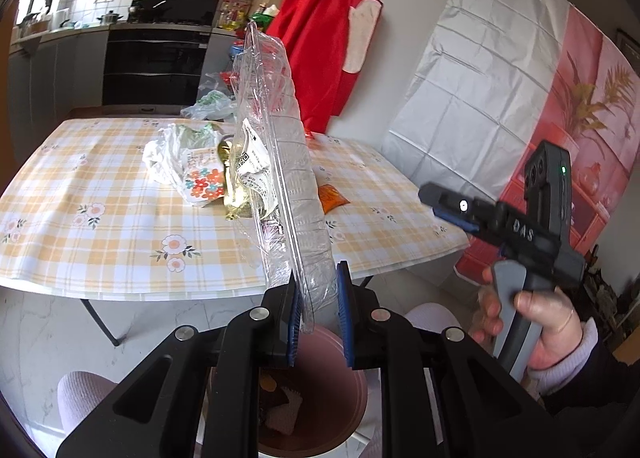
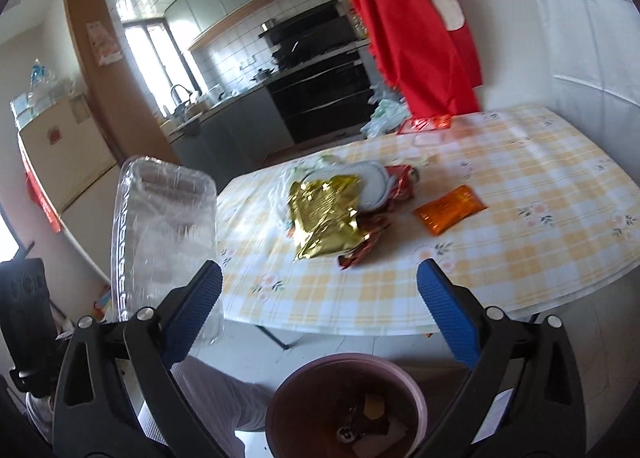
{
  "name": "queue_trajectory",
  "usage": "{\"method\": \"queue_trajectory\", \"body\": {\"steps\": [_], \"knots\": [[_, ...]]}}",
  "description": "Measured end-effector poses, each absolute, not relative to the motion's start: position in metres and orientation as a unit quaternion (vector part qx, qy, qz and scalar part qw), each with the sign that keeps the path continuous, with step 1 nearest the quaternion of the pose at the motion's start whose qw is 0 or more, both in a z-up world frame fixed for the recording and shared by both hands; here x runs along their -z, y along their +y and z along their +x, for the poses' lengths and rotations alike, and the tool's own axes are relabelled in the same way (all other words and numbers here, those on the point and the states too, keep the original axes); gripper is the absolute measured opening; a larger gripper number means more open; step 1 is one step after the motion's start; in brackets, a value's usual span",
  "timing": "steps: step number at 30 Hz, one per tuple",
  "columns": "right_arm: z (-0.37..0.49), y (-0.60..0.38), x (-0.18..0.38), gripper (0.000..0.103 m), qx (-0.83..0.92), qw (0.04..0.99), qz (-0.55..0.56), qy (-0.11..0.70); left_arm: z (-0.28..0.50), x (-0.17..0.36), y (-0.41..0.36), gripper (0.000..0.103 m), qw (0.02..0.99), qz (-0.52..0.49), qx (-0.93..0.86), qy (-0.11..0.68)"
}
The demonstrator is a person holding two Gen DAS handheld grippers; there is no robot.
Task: Collect trash
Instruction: 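Open both grippers to drop the tray and red bag into the bin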
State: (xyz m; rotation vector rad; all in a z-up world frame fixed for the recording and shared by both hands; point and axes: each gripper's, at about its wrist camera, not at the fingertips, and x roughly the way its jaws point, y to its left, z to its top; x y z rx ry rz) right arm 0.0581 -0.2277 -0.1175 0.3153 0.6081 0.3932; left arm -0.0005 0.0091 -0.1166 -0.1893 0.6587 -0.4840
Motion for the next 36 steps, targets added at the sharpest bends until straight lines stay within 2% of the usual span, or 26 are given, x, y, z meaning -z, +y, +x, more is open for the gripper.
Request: {"method": "queue_trajectory", "body": {"steps": [12, 13, 14, 15, 16, 17, 26, 36], "knots": [[0.06, -0.239, 0.122, 0.096, -0.184, 0.922, 0.167, 0.298, -0.005, 0.117, -0.007, 0.017, 0.903, -0.076, 0.266, 0.328], [0.06, -0.24, 0.122, 0.096, -0.183, 0.922, 0.167, 0.298, -0.006, 0.117, -0.009, 0.022, 0.903, -0.072, 0.268, 0.329], [0.06, -0.239, 0.122, 0.096, -0.183, 0.922, 0.167, 0.298, -0.007, 0.117, -0.011, 0.038, 0.904, -0.066, 0.267, 0.328], [0.06, -0.24, 0.122, 0.096, -0.182, 0.922, 0.167, 0.298, -0.007, 0.117, -0.012, 0.048, 0.905, -0.063, 0.264, 0.327], [0.06, -0.24, 0.122, 0.096, -0.182, 0.922, 0.167, 0.298, -0.008, 0.117, -0.012, 0.063, 0.907, -0.061, 0.262, 0.325], [0.06, -0.24, 0.122, 0.096, -0.181, 0.922, 0.167, 0.298, -0.008, 0.117, -0.011, 0.069, 0.909, -0.06, 0.257, 0.323], [0.061, -0.241, 0.123, 0.096, -0.178, 0.922, 0.17, 0.299, -0.004, 0.113, 0.009, 0.091, 0.926, -0.084, 0.205, 0.305], [0.059, -0.241, 0.125, 0.097, -0.173, 0.922, 0.166, 0.303, 0.003, 0.114, 0.021, 0.096, 0.936, -0.083, 0.158, 0.304]]}}
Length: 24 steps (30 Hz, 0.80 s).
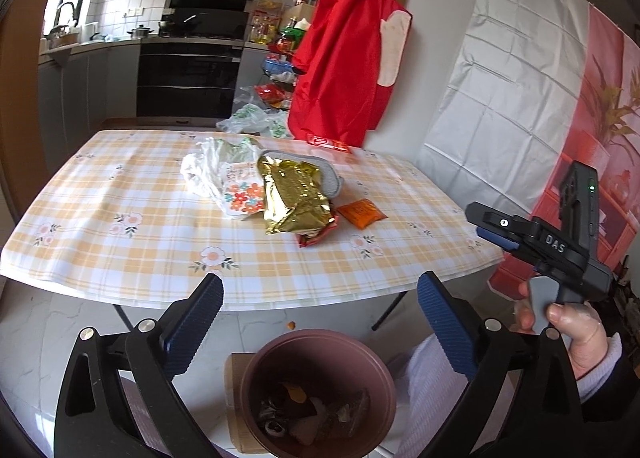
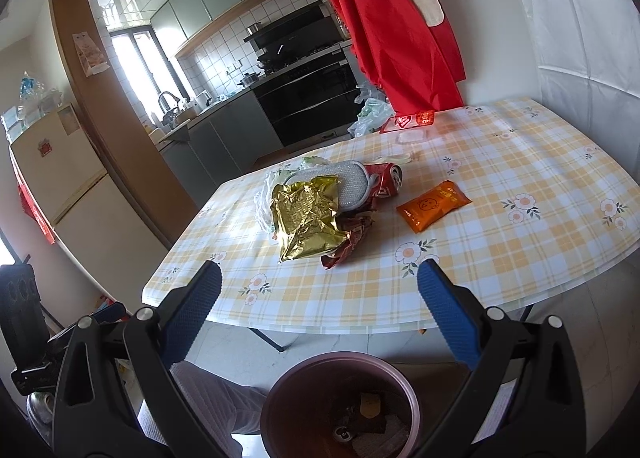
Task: Collect trash
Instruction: 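Open both grippers to drop the tray and red bag into the bin, then move both grippers back toward the gold foil bag and orange bag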
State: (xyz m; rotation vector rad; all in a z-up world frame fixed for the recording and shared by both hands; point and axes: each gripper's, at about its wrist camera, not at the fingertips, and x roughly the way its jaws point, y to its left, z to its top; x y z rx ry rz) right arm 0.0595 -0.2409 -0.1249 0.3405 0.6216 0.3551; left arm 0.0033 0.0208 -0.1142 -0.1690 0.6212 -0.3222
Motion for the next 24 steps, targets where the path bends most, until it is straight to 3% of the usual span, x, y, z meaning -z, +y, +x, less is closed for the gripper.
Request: {"method": "queue_trajectory", "body": {"steps": [24], "knots": [[0.103, -0.268, 0.174, 0.097, -0.099, 0.921, 0.159, 0.342, 0.089, 0.147, 0.014, 0.096, 0.926, -0.096, 0.121, 0.346]]}}
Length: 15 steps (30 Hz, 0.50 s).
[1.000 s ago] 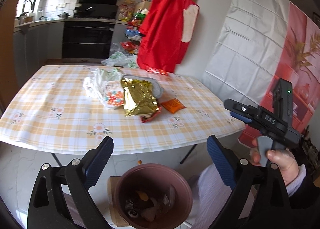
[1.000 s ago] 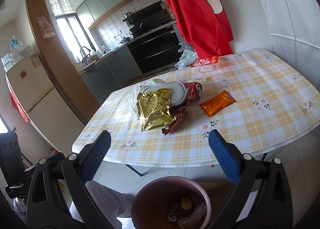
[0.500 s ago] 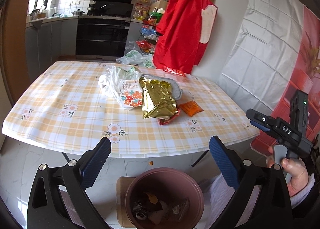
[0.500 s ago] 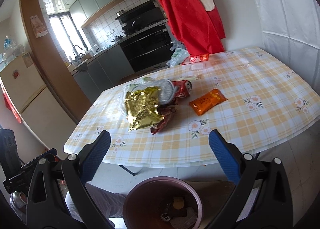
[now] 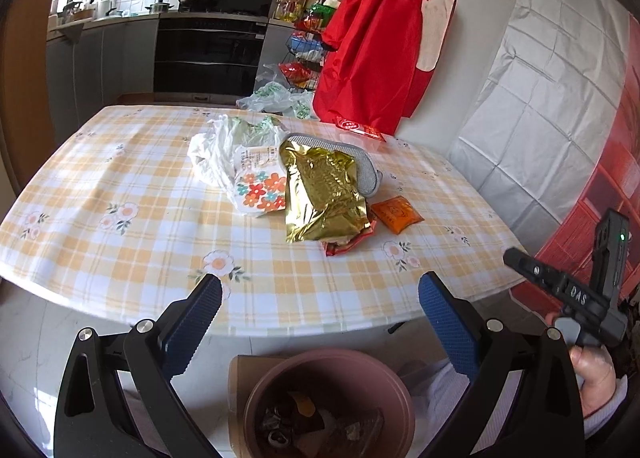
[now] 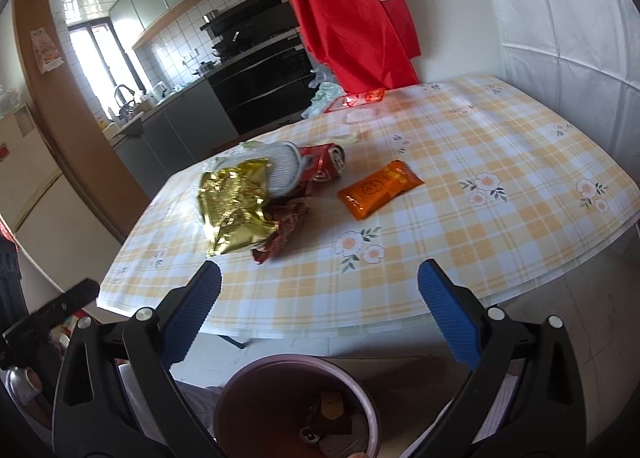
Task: Collect trash
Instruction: 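Move both grippers back toward the gold foil bag and orange bag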
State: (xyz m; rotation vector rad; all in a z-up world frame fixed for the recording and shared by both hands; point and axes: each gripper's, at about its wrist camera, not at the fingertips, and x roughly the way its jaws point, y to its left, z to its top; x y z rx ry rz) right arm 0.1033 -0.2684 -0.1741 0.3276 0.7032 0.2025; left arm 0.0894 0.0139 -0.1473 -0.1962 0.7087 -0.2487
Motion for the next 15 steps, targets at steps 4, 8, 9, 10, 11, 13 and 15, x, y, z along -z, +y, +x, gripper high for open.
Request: {"method": "queue_trajectory", "body": {"steps": [4, 8, 9, 10, 11, 13, 15], "knots": [[0.114, -0.275, 0.186, 0.097, -0.09, 0.918, 0.163, 0.349, 0.122, 0.152, -0.001, 0.096, 0.926, -0.089, 0.118, 0.347], [0.127, -0.284, 0.199, 0.097, -0.086, 0.915, 0.167, 0.358, 0.161, 0.163, -0.017, 0.096, 0.923, -0.087, 0.109, 0.359], [0.13, -0.285, 0.201, 0.097, -0.085, 0.914, 0.167, 0.359, 0.172, 0.167, -0.021, 0.096, 0.921, -0.088, 0.106, 0.363], [0.133, -0.288, 0.205, 0.097, -0.083, 0.914, 0.167, 0.36, 0.182, 0.171, -0.024, 0.096, 0.92, -0.089, 0.102, 0.368], [0.136, -0.29, 0.207, 0.097, -0.081, 0.914, 0.166, 0.361, 0.192, 0.175, -0.027, 0.096, 0.918, -0.091, 0.098, 0.372], [0.142, -0.295, 0.212, 0.097, -0.075, 0.915, 0.16, 0.363, 0.211, 0.183, -0.032, 0.096, 0.916, -0.093, 0.088, 0.38], [0.148, -0.3, 0.217, 0.097, -0.068, 0.915, 0.155, 0.366, 0.228, 0.19, -0.035, 0.096, 0.915, -0.097, 0.078, 0.383]]}}
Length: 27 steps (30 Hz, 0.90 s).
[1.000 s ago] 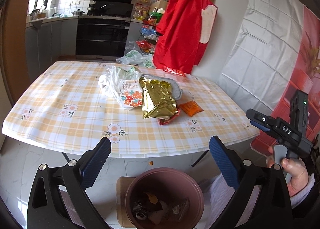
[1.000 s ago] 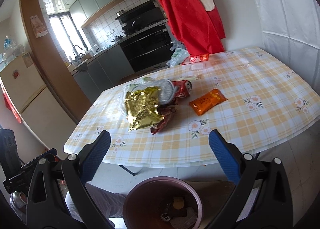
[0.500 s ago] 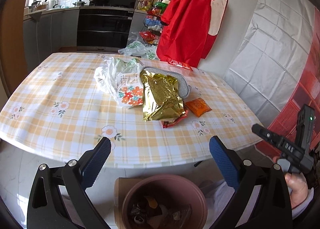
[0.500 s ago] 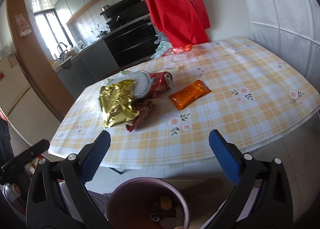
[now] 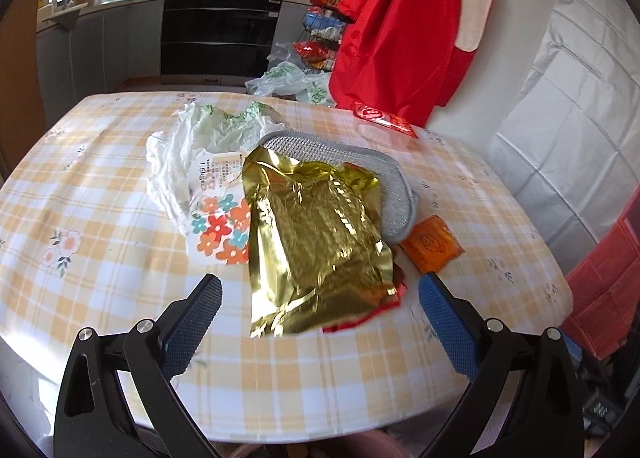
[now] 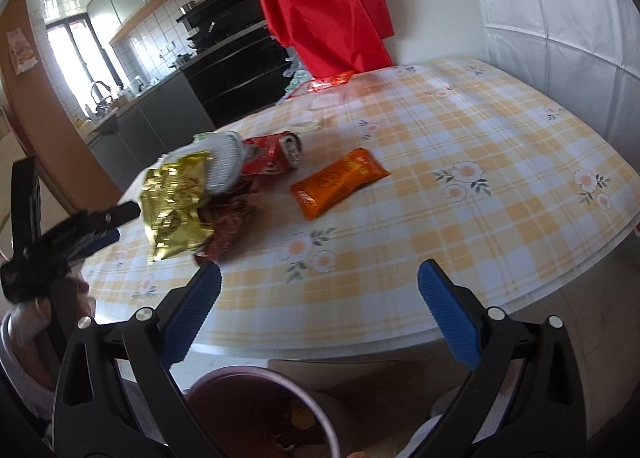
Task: Collect trash
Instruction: 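Move both grippers back toward the gold foil bag and orange bag, then grasp the gold foil bag with the left gripper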
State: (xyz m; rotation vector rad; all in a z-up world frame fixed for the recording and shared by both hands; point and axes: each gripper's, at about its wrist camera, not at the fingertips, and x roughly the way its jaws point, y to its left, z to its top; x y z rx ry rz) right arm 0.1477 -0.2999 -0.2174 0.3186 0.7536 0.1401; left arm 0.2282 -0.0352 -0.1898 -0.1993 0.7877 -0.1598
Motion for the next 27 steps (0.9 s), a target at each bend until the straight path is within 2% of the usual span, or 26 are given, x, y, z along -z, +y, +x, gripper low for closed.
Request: {"method": "queue_trajectory", "body": {"steps": [10, 13, 16, 27], "knots": [[0.183, -0.312, 0.241, 0.097, -0.049, 0.909, 0.151, 0.386, 0.272, 0.218, -0.044, 0.096, 0.91, -0.079, 0.043, 0.405], [0.195, -0.308, 0.247, 0.097, -0.054, 0.906, 0.132, 0.399, 0.269, 0.217, -0.04, 0.082, 0.909, -0.082, 0.062, 0.404], [0.208, -0.304, 0.253, 0.097, -0.058, 0.901, 0.119, 0.413, 0.259, 0.208, -0.037, 0.078, 0.916, -0.074, 0.064, 0.39], [0.284, -0.288, 0.265, 0.097, -0.045, 0.875, 0.175, 0.449, 0.221, 0.174, 0.003, 0.078, 0.937, -0.118, 0.066, 0.322]]}}
